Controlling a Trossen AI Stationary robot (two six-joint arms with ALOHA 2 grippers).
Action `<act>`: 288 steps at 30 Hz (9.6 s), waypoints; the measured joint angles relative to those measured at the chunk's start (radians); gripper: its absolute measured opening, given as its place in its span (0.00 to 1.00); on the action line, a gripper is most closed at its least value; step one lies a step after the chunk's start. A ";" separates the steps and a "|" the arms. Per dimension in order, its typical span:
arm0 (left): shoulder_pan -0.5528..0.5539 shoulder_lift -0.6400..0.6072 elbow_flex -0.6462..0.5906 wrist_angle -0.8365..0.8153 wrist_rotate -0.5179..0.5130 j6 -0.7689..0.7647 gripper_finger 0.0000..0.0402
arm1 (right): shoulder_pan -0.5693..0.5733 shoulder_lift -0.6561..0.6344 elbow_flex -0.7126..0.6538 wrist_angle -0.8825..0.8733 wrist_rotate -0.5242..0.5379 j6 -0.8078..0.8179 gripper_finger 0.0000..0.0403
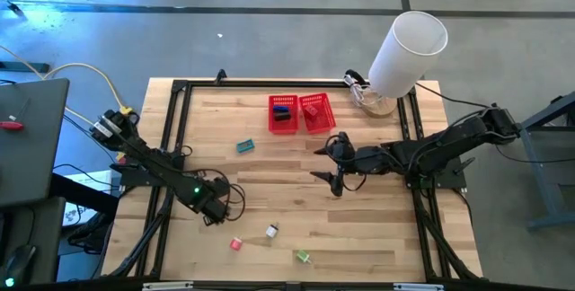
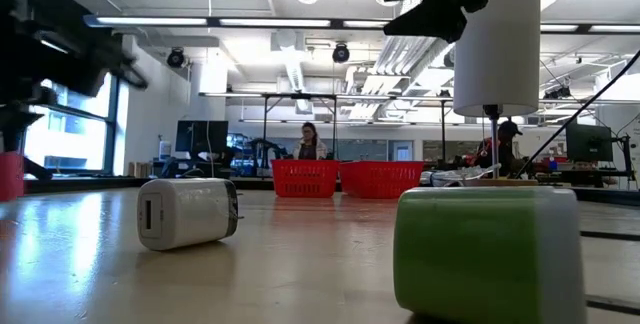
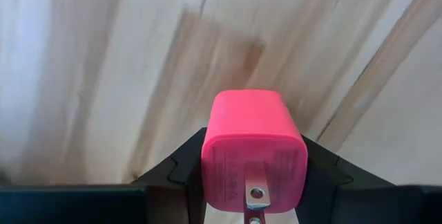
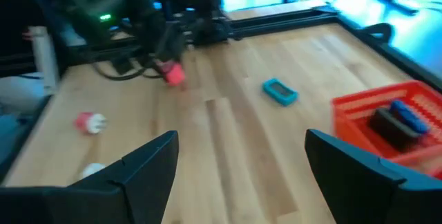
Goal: Pick & Place Office items
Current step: Put the pink charger adapter into the right red bin
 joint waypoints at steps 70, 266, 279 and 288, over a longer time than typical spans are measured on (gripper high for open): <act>0.330 0.037 0.270 1.002 -0.390 1.619 0.43 | -0.229 0.294 0.000 0.643 -0.604 0.090 0.37; 0.733 0.166 0.037 1.674 0.472 0.216 0.40 | 0.015 0.271 -0.110 0.631 0.306 -0.582 0.51; 0.733 0.163 0.037 1.652 0.511 0.523 0.40 | 0.107 0.074 -0.112 0.348 0.213 -0.316 0.46; 0.716 0.159 0.038 1.634 0.510 0.622 0.40 | -0.095 -0.016 -0.128 0.145 -0.367 0.213 0.45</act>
